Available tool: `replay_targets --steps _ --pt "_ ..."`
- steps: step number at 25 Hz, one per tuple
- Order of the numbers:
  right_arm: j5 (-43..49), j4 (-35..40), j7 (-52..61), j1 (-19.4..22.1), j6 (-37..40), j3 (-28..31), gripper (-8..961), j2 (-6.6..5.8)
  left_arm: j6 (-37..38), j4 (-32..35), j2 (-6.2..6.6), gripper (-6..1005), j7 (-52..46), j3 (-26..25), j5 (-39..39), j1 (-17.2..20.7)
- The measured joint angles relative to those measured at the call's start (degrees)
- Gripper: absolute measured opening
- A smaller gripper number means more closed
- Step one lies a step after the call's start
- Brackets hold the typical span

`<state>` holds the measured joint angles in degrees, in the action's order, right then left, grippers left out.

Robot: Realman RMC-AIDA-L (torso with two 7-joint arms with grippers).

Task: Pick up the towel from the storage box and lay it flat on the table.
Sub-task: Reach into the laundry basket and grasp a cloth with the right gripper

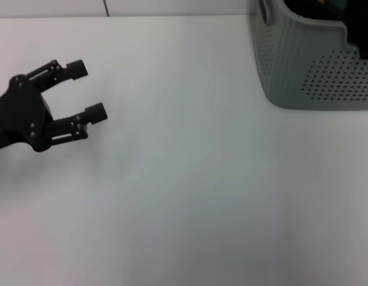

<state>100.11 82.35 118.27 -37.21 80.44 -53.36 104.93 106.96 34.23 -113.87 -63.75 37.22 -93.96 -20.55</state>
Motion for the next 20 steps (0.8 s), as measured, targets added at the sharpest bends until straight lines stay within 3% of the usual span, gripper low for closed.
replay_targets --steps 5,11,16,20 --pt "21.99 5.12 16.23 -7.55 2.25 1.38 647 -1.78 -0.44 -1.45 -0.61 872 1.50 -0.03 0.00 1.10" --pt "43.47 2.84 26.10 -15.77 3.89 2.73 616 -3.02 -0.45 -2.72 -1.17 872 1.48 -0.05 -0.02 1.13" --pt "48.22 -2.86 26.08 -18.36 3.02 3.30 581 -3.62 -0.37 -3.19 -1.38 872 1.09 0.15 0.09 0.49" --pt "47.25 -10.90 23.42 -18.53 -2.46 3.68 553 -3.51 -0.39 -3.47 -2.01 871 1.37 0.08 0.25 0.32"
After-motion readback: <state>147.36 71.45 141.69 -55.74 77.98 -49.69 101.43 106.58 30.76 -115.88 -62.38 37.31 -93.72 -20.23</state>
